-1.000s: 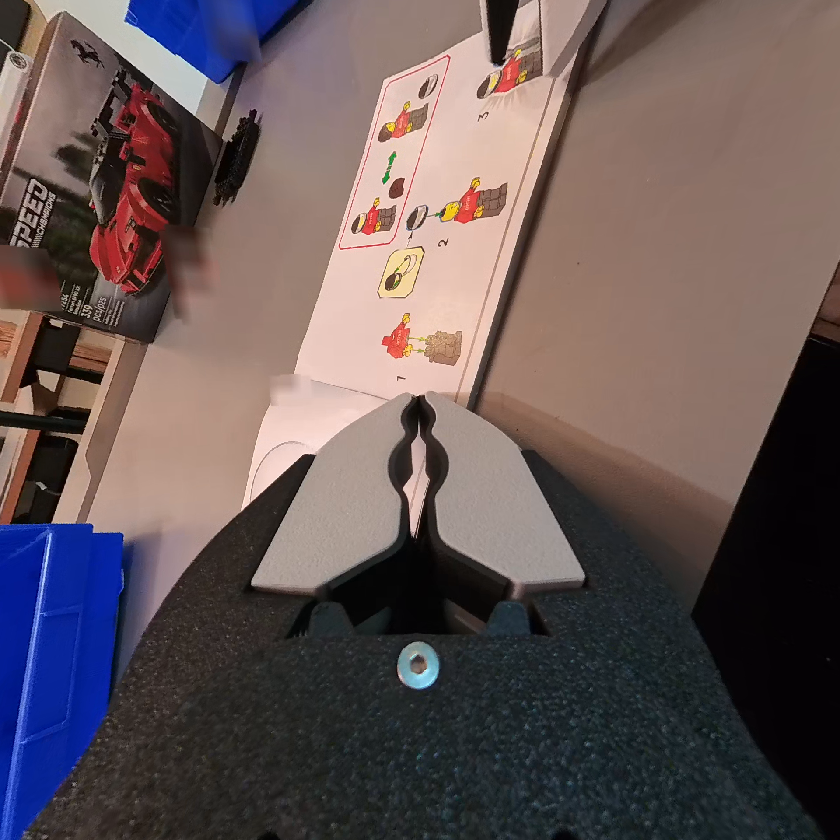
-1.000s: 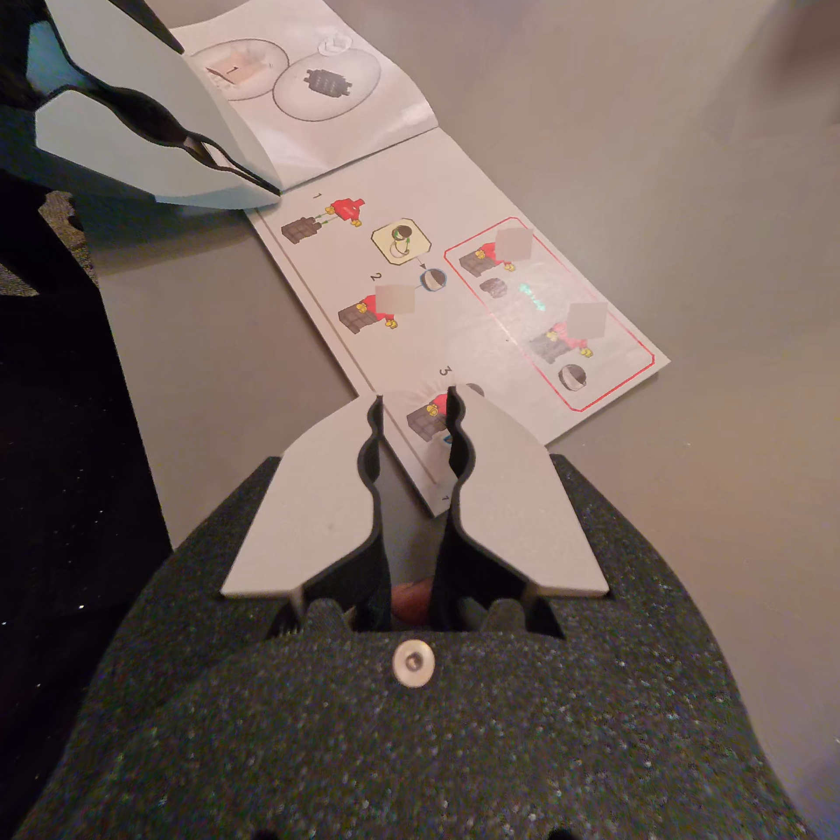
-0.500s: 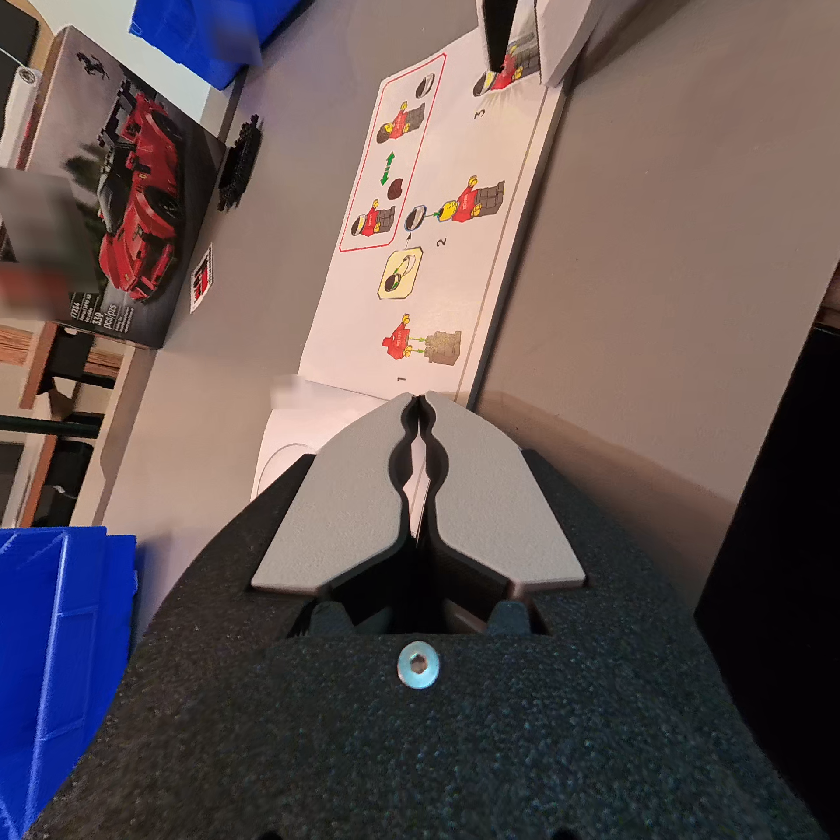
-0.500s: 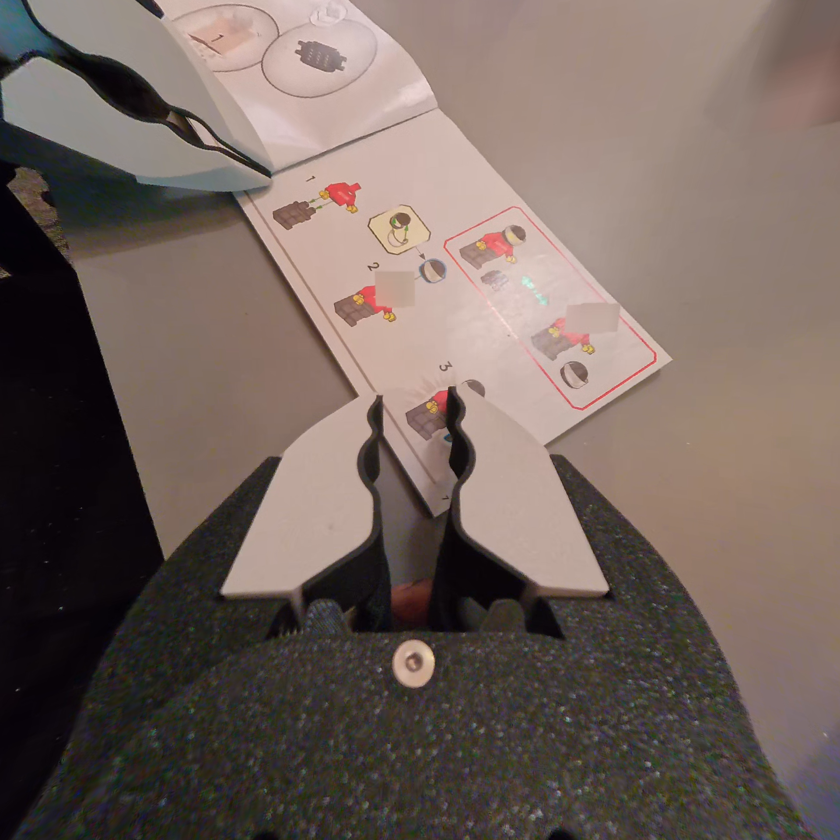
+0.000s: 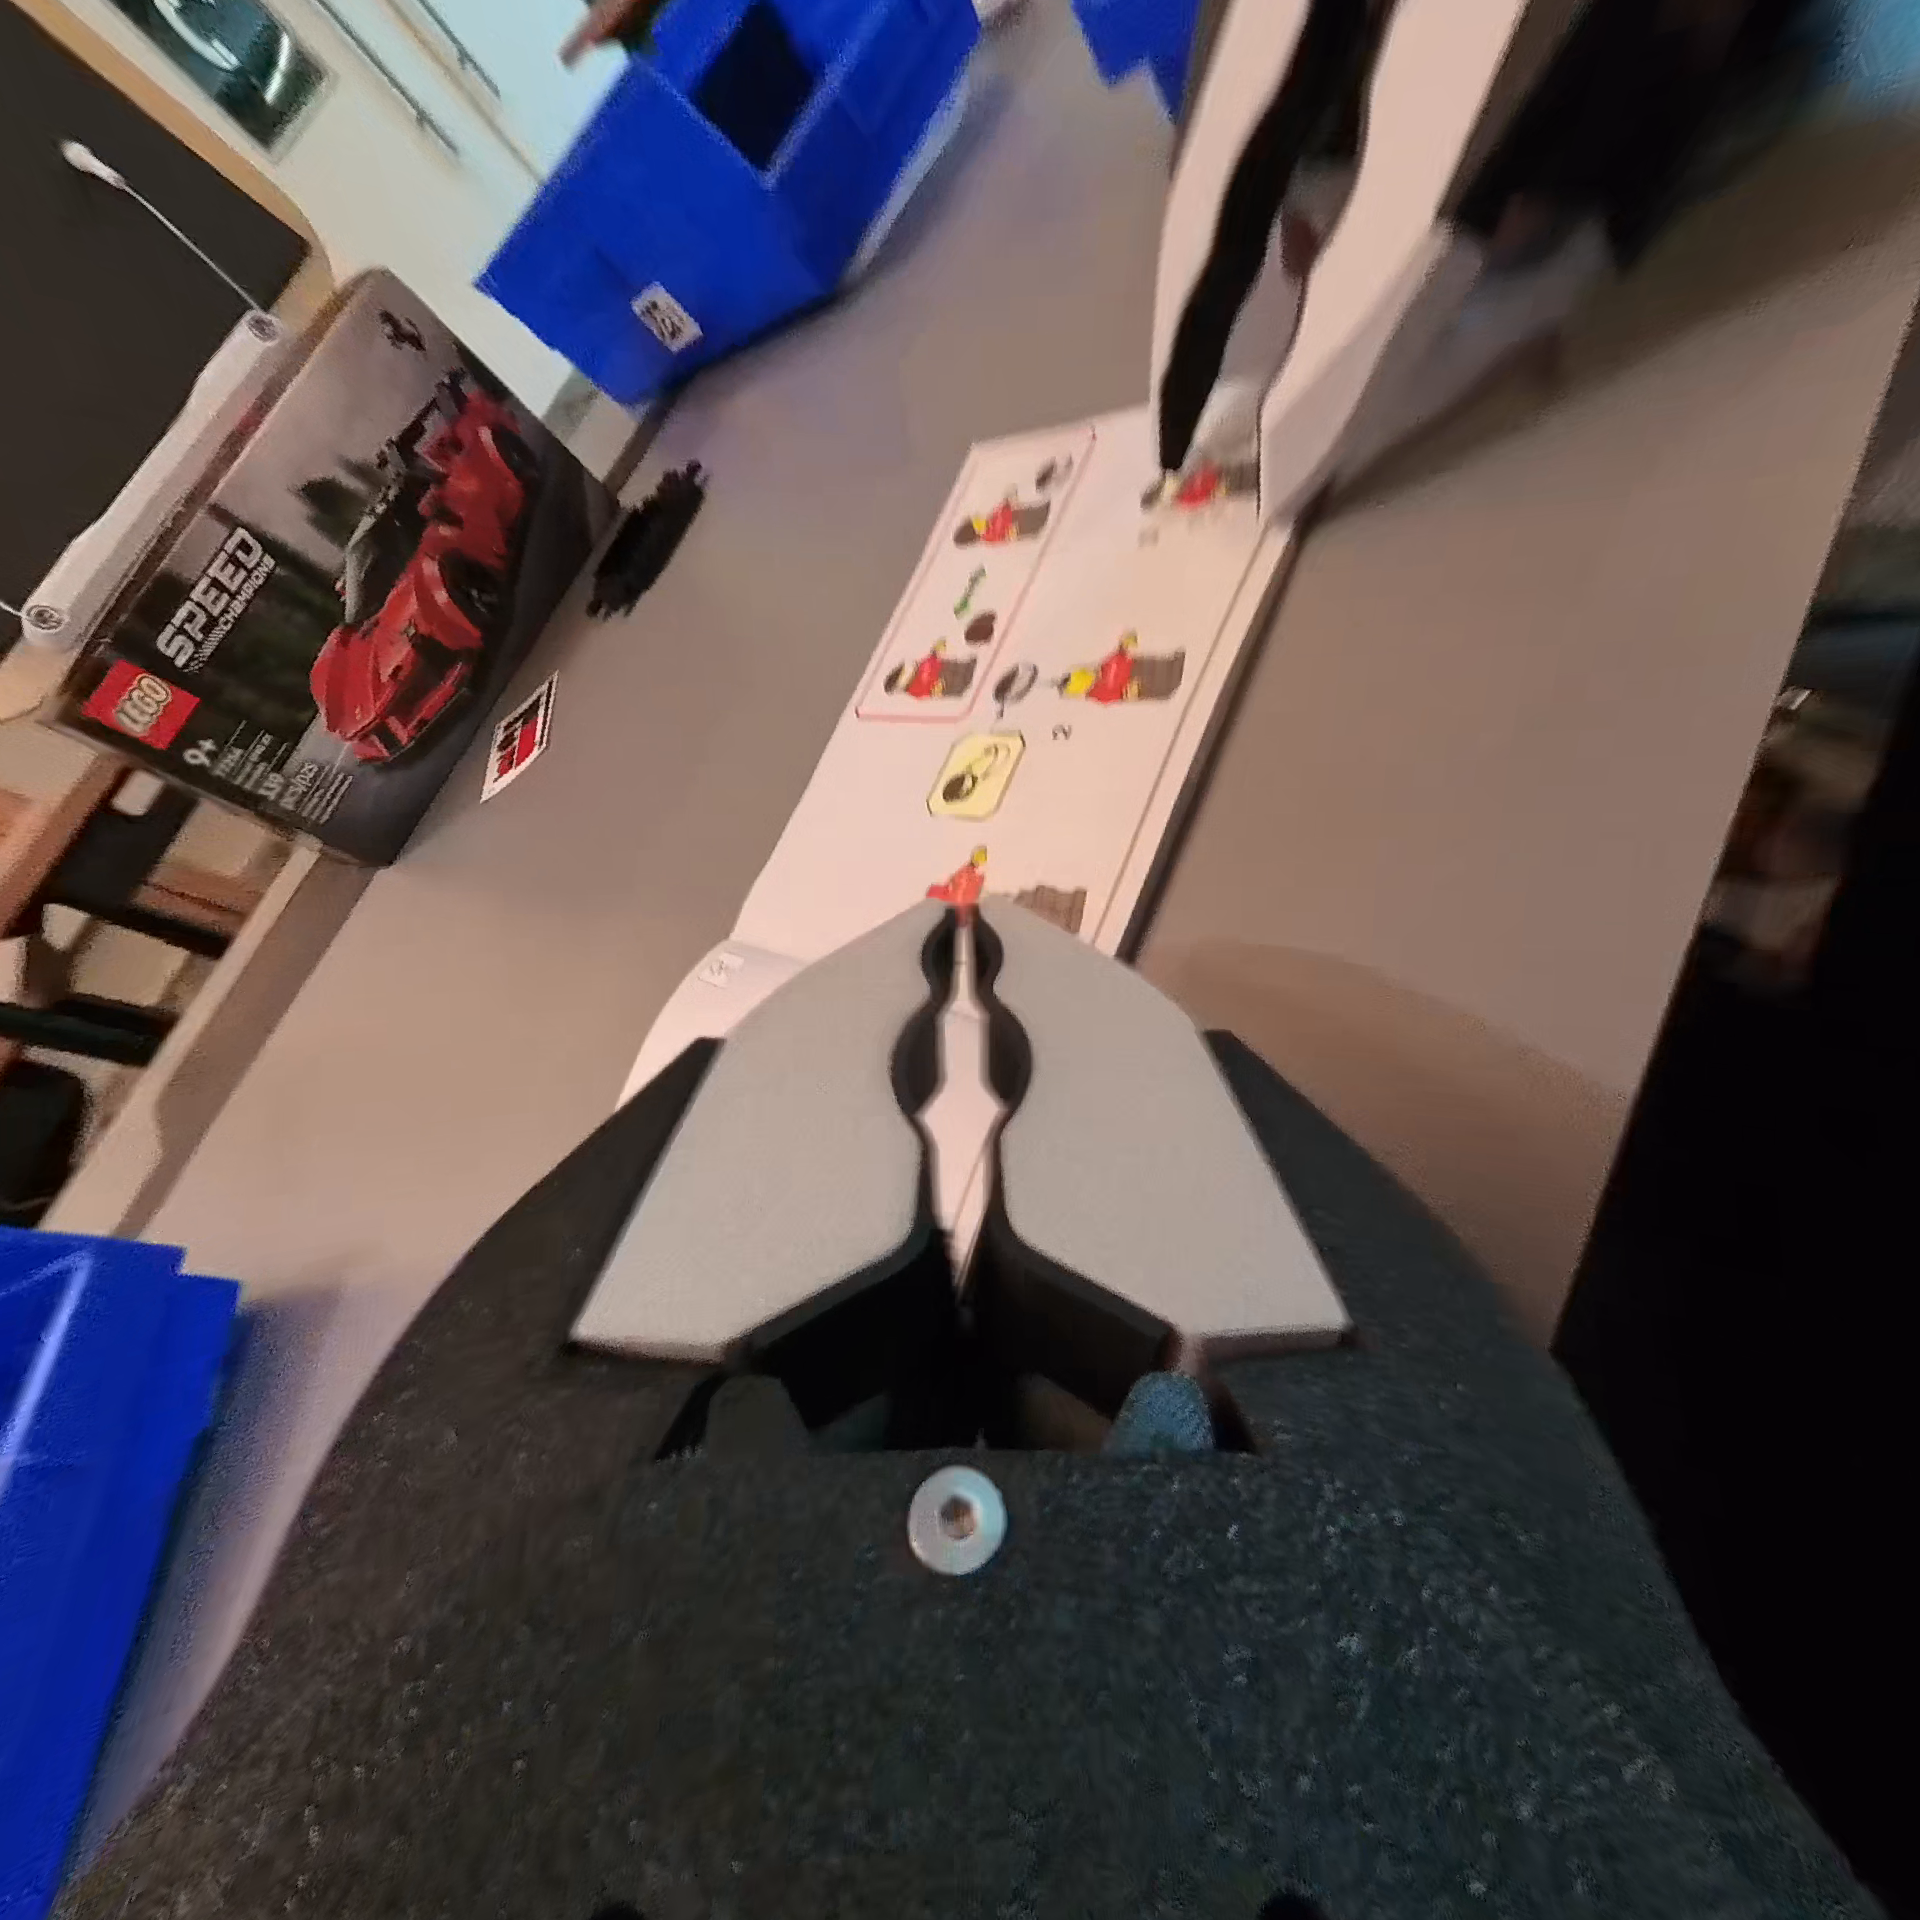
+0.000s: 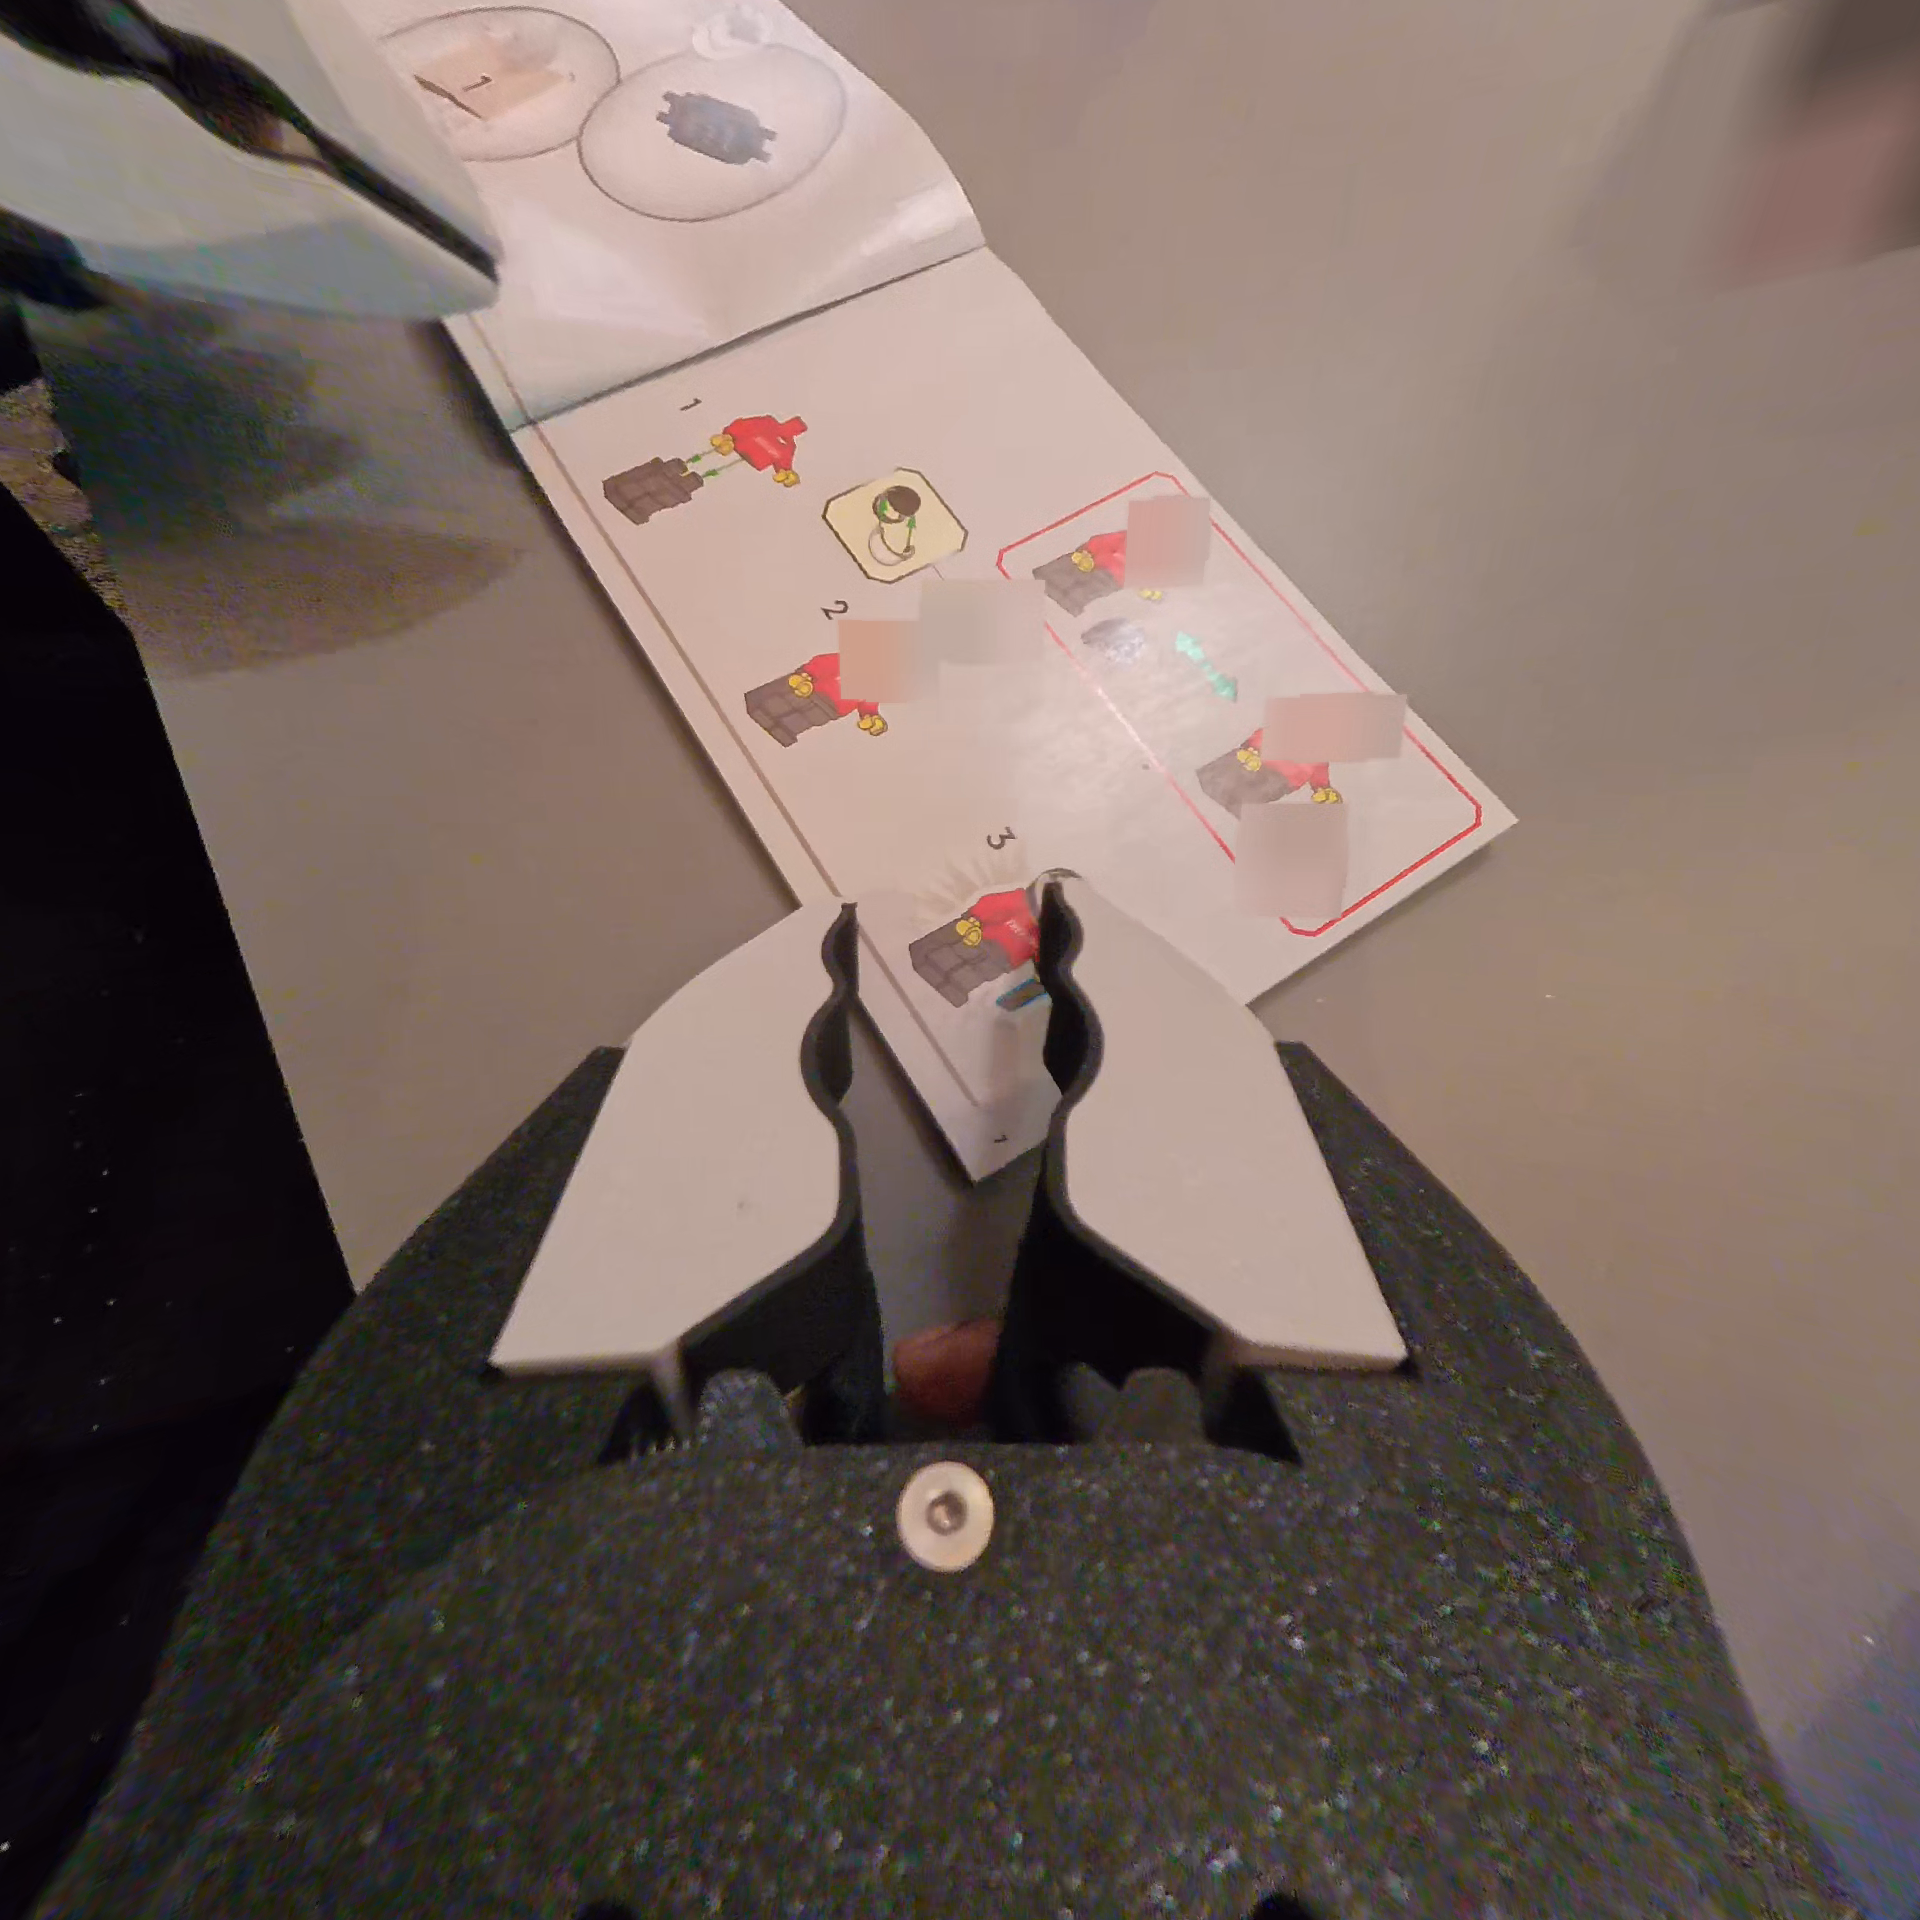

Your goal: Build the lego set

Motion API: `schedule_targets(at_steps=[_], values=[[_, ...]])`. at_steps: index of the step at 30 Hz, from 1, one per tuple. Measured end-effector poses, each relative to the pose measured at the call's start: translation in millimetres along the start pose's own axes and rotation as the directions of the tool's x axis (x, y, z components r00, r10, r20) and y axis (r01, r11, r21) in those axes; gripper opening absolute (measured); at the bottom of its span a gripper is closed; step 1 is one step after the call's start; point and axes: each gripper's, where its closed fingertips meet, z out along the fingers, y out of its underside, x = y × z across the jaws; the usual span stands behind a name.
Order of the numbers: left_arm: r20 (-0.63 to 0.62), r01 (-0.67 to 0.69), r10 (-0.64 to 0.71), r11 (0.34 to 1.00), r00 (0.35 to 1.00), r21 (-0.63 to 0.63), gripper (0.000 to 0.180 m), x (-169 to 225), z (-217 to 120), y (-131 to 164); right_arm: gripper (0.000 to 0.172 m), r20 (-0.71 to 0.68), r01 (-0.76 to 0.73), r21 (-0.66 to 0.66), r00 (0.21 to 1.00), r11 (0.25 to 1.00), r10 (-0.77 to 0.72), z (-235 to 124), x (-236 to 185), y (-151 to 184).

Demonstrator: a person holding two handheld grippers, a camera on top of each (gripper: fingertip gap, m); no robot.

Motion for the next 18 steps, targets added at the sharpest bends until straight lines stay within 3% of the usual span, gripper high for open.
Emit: schedule_targets(at_steps=[1,3,6,8,10,14,18], values=[[-0.006,0.046,-0.046,0.999,0.999,0.021,0.056,-3.3,-2.9,-3.7,0.034,-0.003,0.000,0.001,1.000,1.000,0.000,-0.1,0.3,-0.1],[-0.038,0.118,-0.119,0.993,0.992,-0.012,0.075,-7.7,-7.6,0.2,0.045,-0.016,0.008,0.007,1.000,1.000,-0.008,-0.7,1.0,-0.8],[-0.011,0.193,-0.192,0.981,0.981,0.034,0.082,-23.8,-17.8,-0.2,0.065,-0.073,0.027,0.050,0.997,0.998,-0.023,-3.9,5.2,-7.1],[-0.019,0.215,-0.215,0.976,0.976,-0.033,0.093,-28.7,-20.3,12.3,0.083,-0.088,0.018,0.118,0.996,0.993,-0.008,-6.4,5.3,-18.2],[-0.058,0.215,-0.221,0.972,0.974,-0.096,0.091,-24.7,-21.1,26.1,0.092,-0.064,-0.017,0.165,0.998,0.986,0.028,-5.8,2.4,-28.4],[-0.151,0.275,-0.291,0.954,0.945,-0.122,0.076,-15.5,-16.1,35.7,0.095,-0.017,-0.062,0.145,0.998,0.988,0.065,1.9,-4.4,-33.9],[-0.200,0.272,-0.320,0.933,0.926,-0.235,0.080,-8.5,-5.6,50.5,0.086,-0.026,-0.059,0.064,0.998,0.996,0.061,10.4,0.4,-30.0]])
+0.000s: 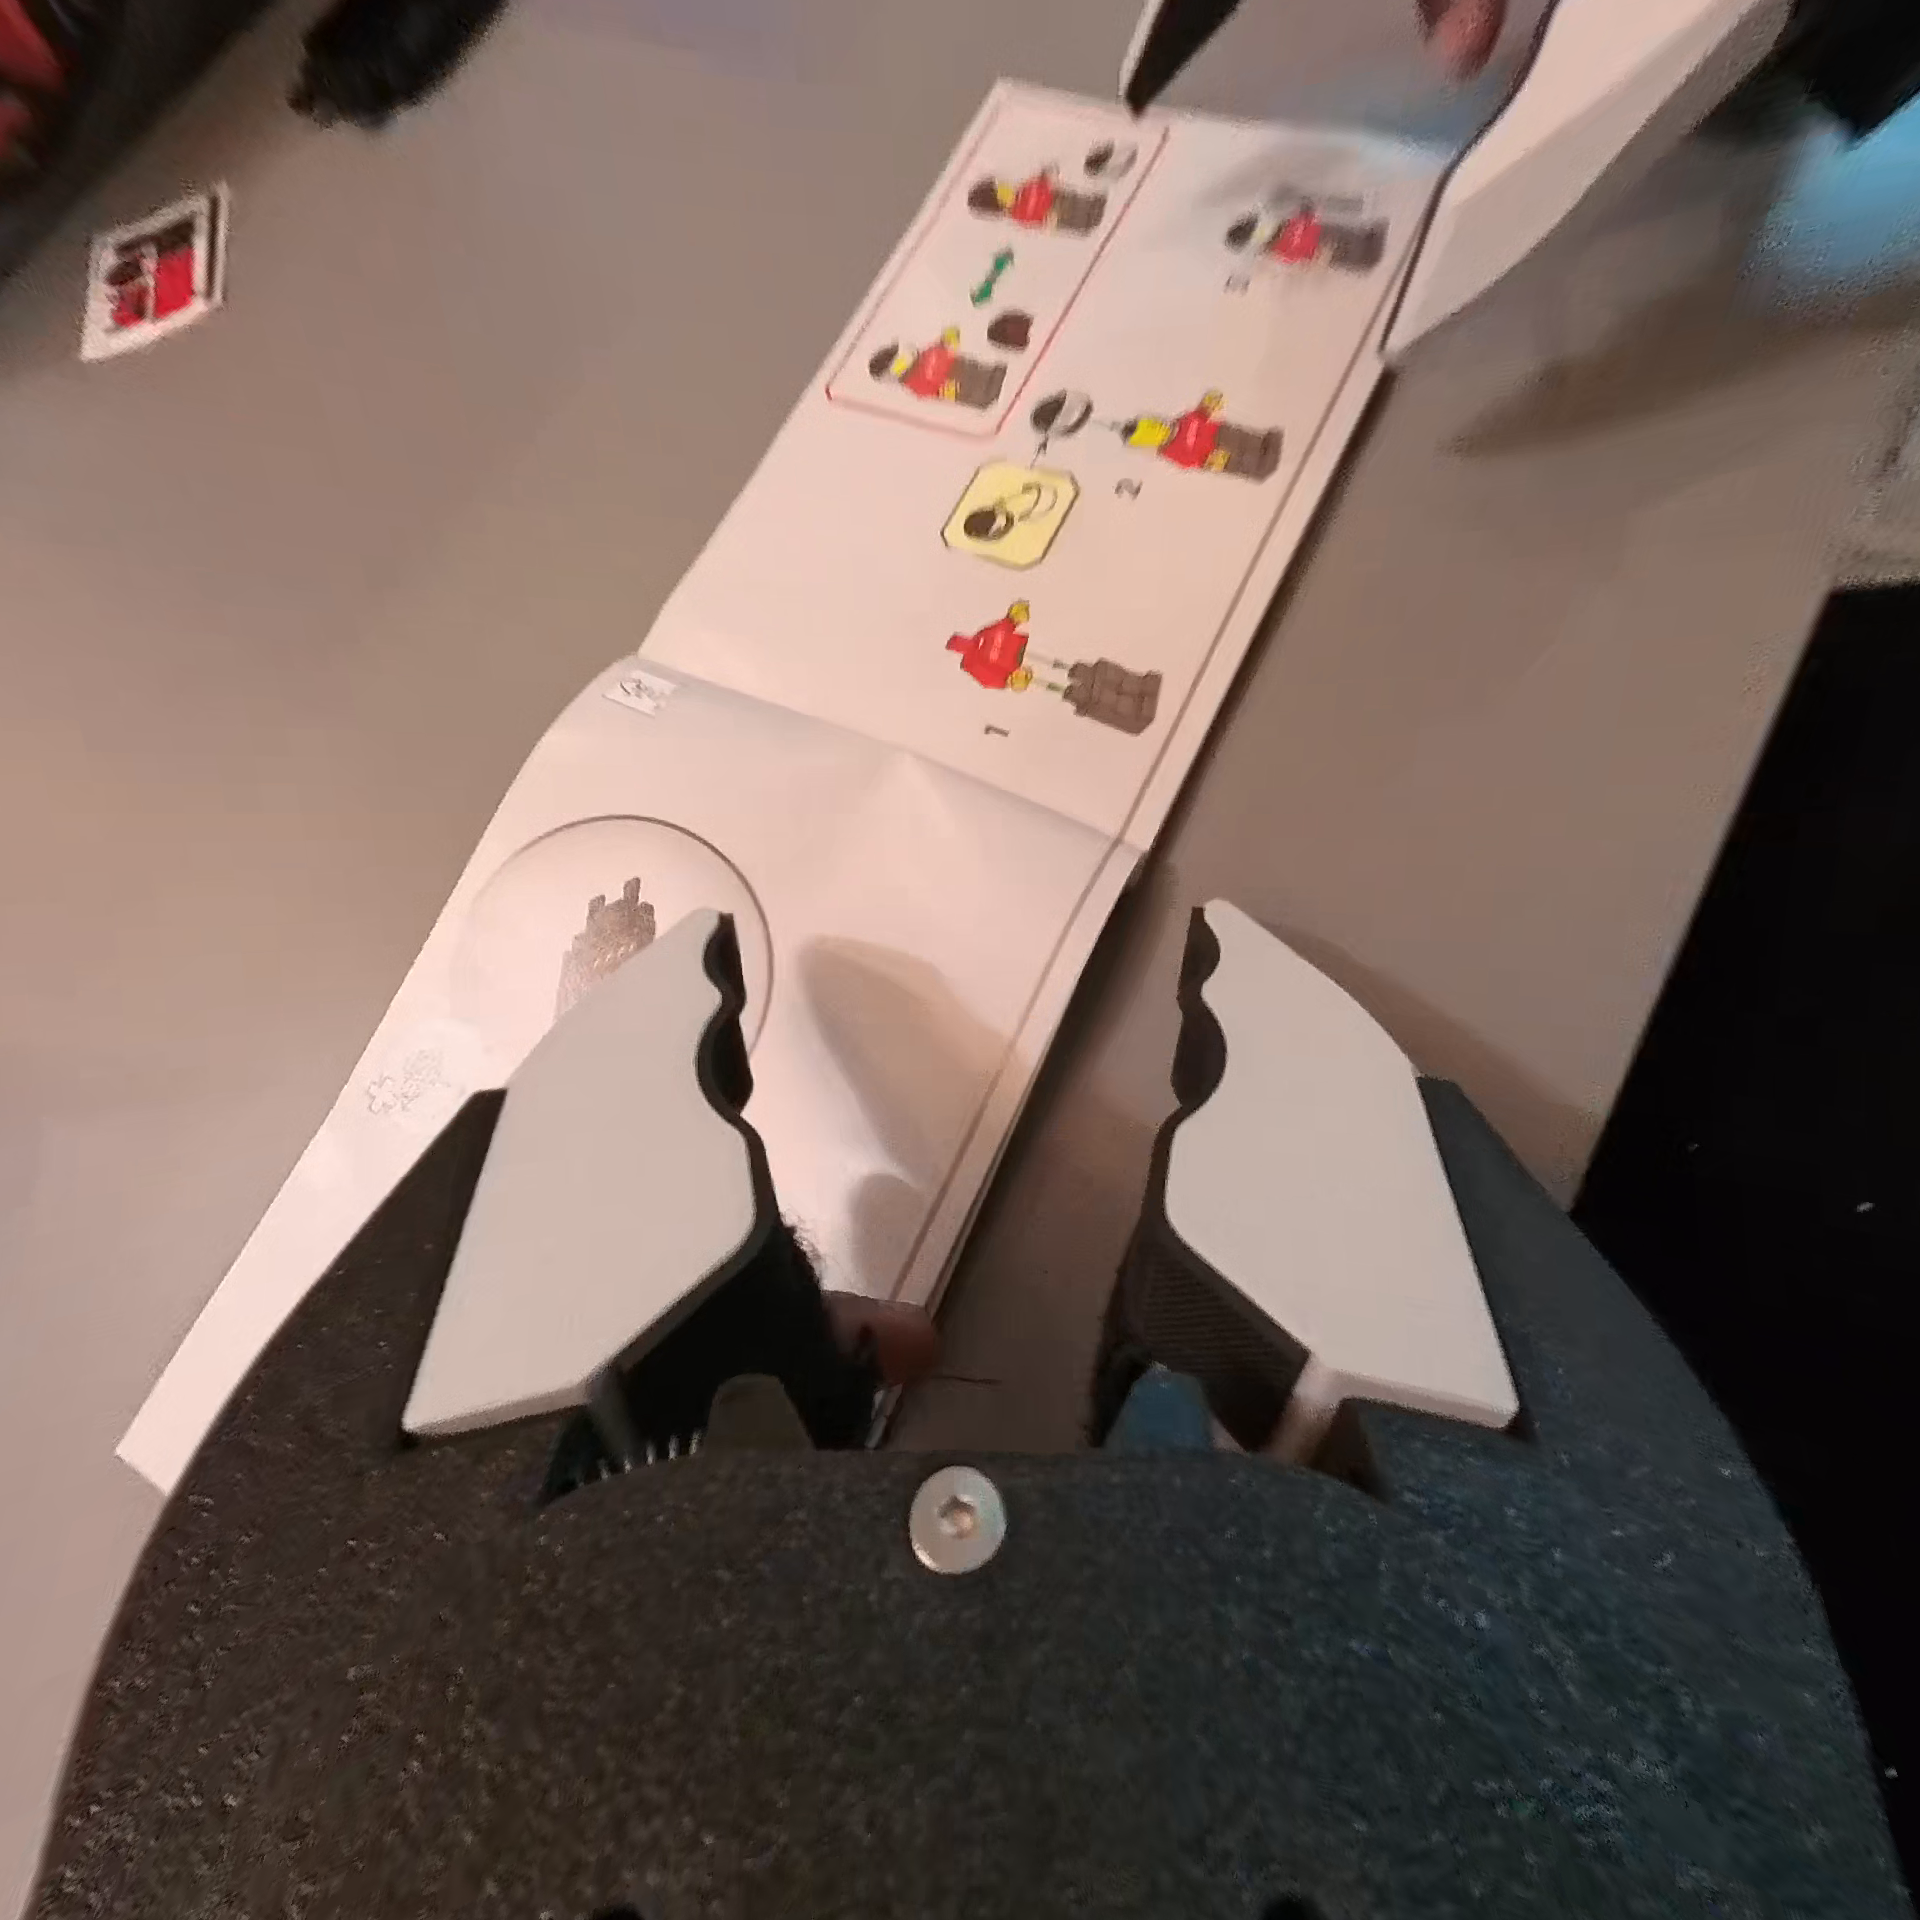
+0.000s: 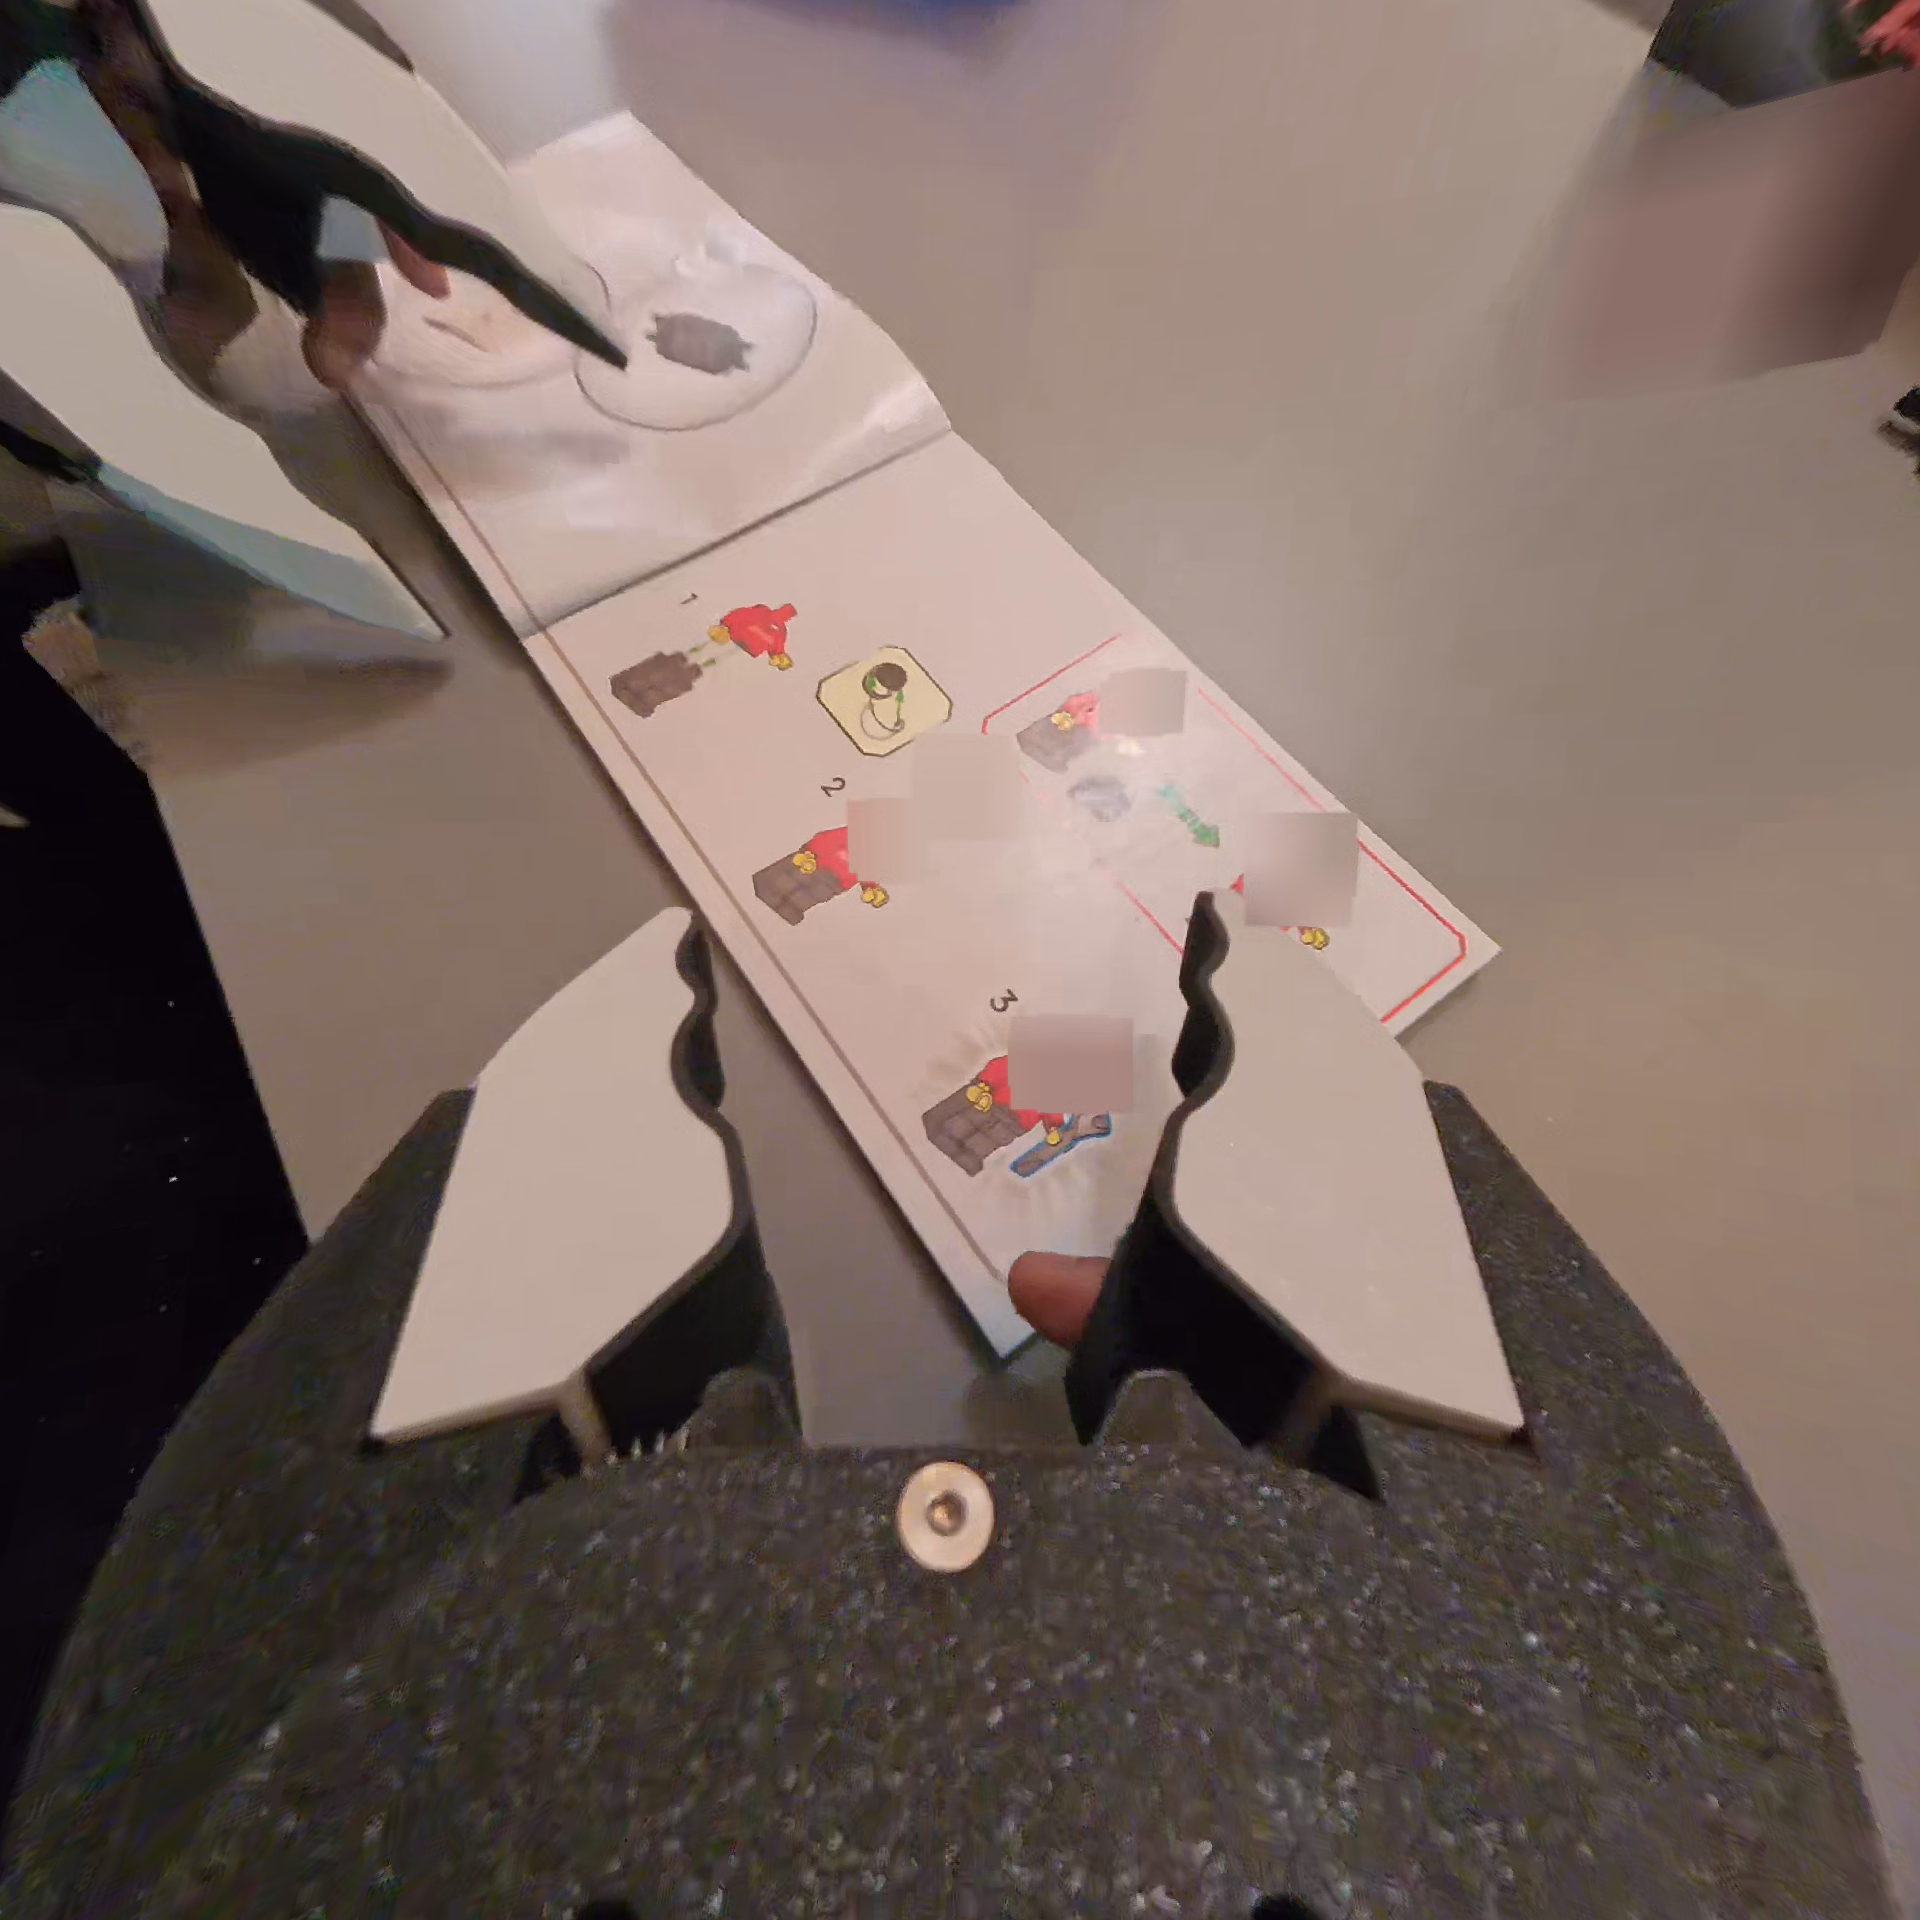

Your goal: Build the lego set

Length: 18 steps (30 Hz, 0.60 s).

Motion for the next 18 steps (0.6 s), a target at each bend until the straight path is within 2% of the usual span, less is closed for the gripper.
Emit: schedule_targets(at_steps=[2,4,7,12,18], values=[[0.004,-0.014,0.014,1.000,1.000,-0.013,0.080,-0.2,3.5,0.4,0.077,0.019,0.049,-0.070,0.999,0.996,-0.048,1.4,2.3,1.6],[-0.006,0.006,-0.007,0.999,1.000,-0.036,0.078,-0.6,6.1,1.4,0.075,0.035,0.084,-0.134,0.996,0.988,-0.080,3.2,7.2,5.5],[-0.021,0.037,-0.038,0.997,0.999,-0.072,0.073,-3.5,7.7,3.1,0.073,0.103,0.054,-0.206,0.994,0.977,-0.033,8.4,5.2,17.7],[-0.044,0.099,-0.106,0.986,0.993,-0.136,0.074,-13.3,12.9,5.1,0.060,0.073,-0.007,-0.115,0.997,0.993,0.016,11.3,15.6,16.6],[-0.001,0.166,-0.168,0.972,0.986,-0.167,0.072,-29.5,22.7,1.5,0.060,0.019,-0.040,-0.085,0.999,0.996,0.042,11.5,27.1,16.6]])
